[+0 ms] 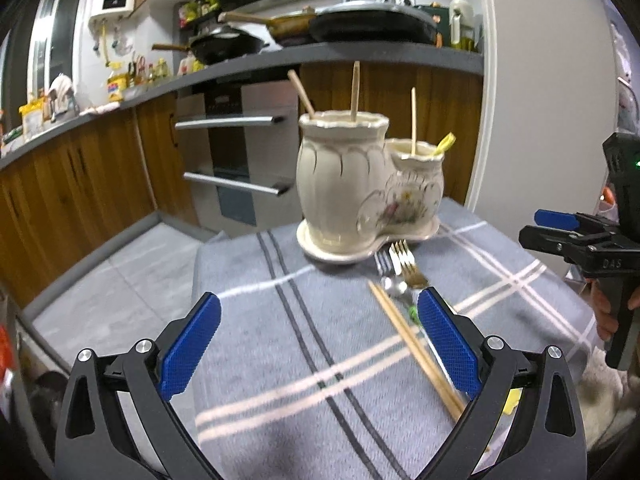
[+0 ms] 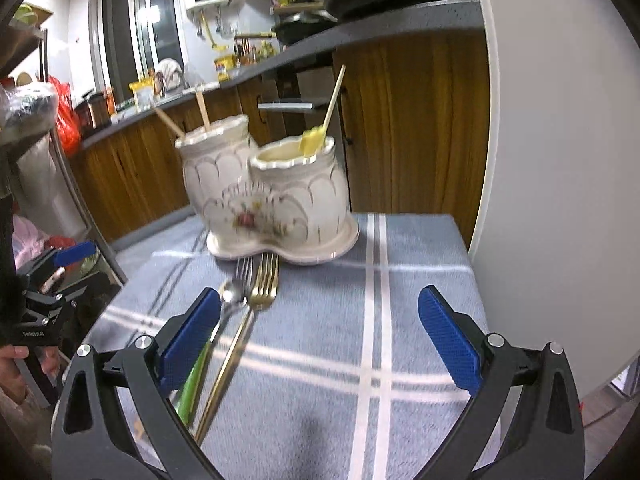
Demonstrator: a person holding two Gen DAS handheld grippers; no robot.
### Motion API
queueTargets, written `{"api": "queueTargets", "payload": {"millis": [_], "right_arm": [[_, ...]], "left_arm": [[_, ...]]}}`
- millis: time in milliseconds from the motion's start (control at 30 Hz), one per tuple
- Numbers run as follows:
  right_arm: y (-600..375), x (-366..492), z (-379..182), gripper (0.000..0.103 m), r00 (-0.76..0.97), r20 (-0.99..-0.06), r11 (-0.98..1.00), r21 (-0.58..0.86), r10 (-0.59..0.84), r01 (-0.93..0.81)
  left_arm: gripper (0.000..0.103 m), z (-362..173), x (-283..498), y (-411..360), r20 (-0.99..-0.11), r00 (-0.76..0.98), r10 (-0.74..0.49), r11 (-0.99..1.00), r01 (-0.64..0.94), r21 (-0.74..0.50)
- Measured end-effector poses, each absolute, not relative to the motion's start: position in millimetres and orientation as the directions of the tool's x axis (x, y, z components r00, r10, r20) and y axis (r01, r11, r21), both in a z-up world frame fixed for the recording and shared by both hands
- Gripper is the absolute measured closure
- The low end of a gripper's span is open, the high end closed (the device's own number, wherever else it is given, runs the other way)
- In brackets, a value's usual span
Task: Organize utensils
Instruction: 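Withdraw both open tools from the holder back over the loose utensils, then grasp a wooden chopstick with the left tool while the right tool grasps the gold fork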
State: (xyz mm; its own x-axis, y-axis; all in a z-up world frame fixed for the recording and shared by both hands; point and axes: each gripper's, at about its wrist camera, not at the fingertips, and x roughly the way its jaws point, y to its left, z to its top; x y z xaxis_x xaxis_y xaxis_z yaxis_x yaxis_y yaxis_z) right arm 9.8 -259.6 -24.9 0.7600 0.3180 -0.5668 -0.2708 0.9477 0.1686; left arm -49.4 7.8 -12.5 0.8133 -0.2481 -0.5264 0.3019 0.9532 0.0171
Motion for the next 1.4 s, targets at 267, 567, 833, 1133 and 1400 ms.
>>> {"api": "queueTargets", "payload": {"millis": [267,567,833,1133,1400], "right_arm": [[-235.5,15.3,-42.1,0.006,0.681,-0.668,0.949,0.137,0.3,-0.284],[-214.7,21.4,-56.8,0.024,0.607,-0.736,0.946,0.147,0.3,-0.29],[-205.4,19.0,-61.2,0.045,0.572,-0.758,0.936,0.143,0.313,-0.321],[-200.4,21.6,-61.4,0.049,0.568,-0.764,0.934,0.128,0.306,-0.332],[-186.5,30.7,-64.2,0.062,0.547,-0.777,0.929,0.124,0.31,-0.35]], "left_arm": [[0.005,-25.9,-45.9,-4.6,-0.599,0.777,-0.193,0.965,0.262,0.029],[0.007,-46.7,-31.5,-21.0,-0.708,0.681,-0.186,0.968,0.252,-0.012],[0.021,-59.6,-28.3,-35.4,-0.754,0.628,-0.194,0.96,0.279,-0.015],[0.024,-63.9,-25.4,-37.4,-0.769,0.609,-0.197,0.96,0.278,-0.026],[0.046,-61.8,-13.8,-45.1,-0.77,0.608,-0.194,0.957,0.291,-0.011]]}}
